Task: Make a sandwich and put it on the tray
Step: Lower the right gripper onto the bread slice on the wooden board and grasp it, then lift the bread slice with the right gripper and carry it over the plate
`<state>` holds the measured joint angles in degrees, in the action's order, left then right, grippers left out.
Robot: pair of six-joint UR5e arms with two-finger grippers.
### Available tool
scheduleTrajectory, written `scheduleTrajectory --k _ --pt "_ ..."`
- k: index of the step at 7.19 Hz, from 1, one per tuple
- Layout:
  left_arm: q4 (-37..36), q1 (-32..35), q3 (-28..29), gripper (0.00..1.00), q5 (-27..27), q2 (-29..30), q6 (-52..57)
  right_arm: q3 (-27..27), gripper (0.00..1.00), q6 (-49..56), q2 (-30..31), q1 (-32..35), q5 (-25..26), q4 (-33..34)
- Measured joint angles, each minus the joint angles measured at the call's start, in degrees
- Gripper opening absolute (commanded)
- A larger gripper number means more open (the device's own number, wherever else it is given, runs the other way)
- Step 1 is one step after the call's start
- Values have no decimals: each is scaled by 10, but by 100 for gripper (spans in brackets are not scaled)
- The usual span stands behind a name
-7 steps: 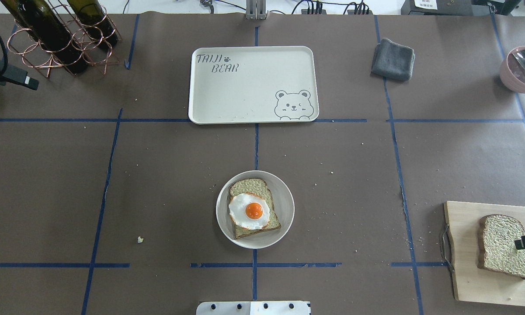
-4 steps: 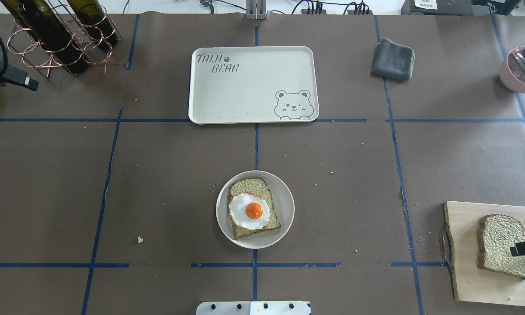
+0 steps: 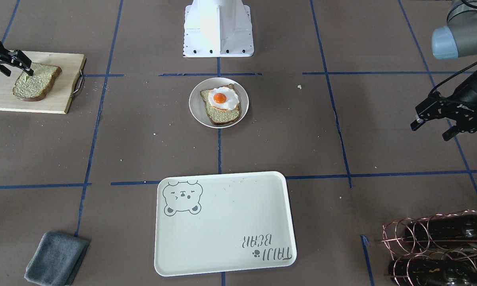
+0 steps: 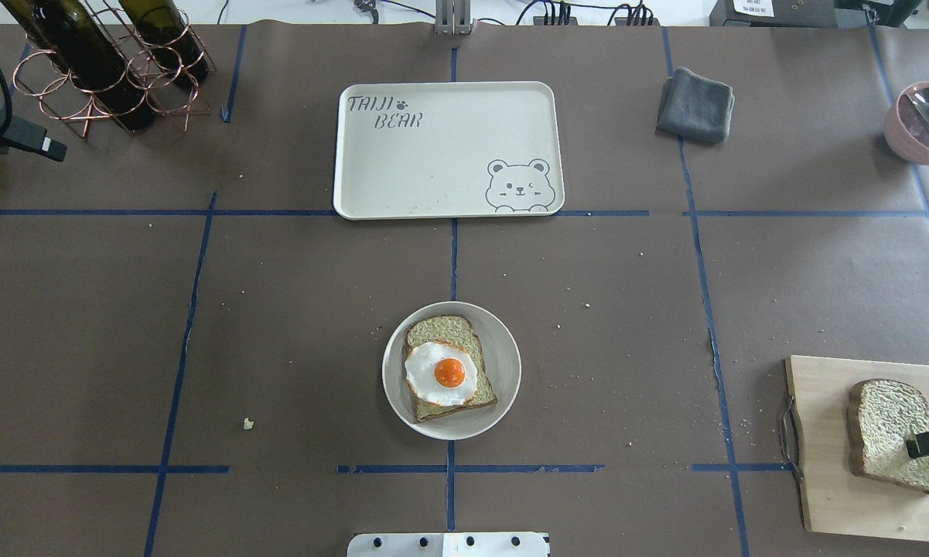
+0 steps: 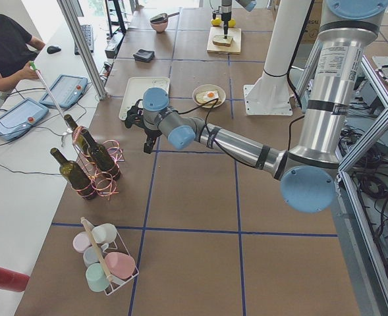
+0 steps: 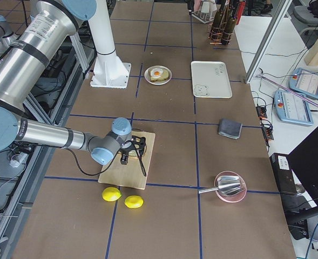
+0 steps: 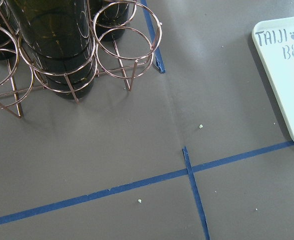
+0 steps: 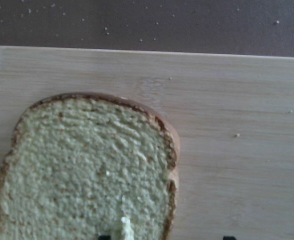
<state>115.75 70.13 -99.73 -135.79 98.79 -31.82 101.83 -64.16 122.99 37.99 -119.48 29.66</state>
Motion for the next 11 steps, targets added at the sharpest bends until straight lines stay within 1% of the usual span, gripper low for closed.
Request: scheduleTrajectory --k 1,2,3,4,7,10,11 --pt "0 0 0 100 0 -1 1 -5 25 -1 -4 0 0 -3" --pt "0 0 1 100 0 -2 2 -6 20 -1 -5 1 0 -4" --pt "1 0 2 100 0 -2 2 -4 5 -1 -6 2 0 -5" --pt "1 0 3 100 0 -2 3 -1 0 -1 -6 3 0 -5" --pt "1 0 6 100 0 -3 4 14 0 -1 -5 5 -1 -6" --pt "1 0 5 100 0 -3 3 50 0 -1 1 12 -6 -6" --pt "1 0 5 100 0 -3 3 67 0 0 0 24 -12 -6"
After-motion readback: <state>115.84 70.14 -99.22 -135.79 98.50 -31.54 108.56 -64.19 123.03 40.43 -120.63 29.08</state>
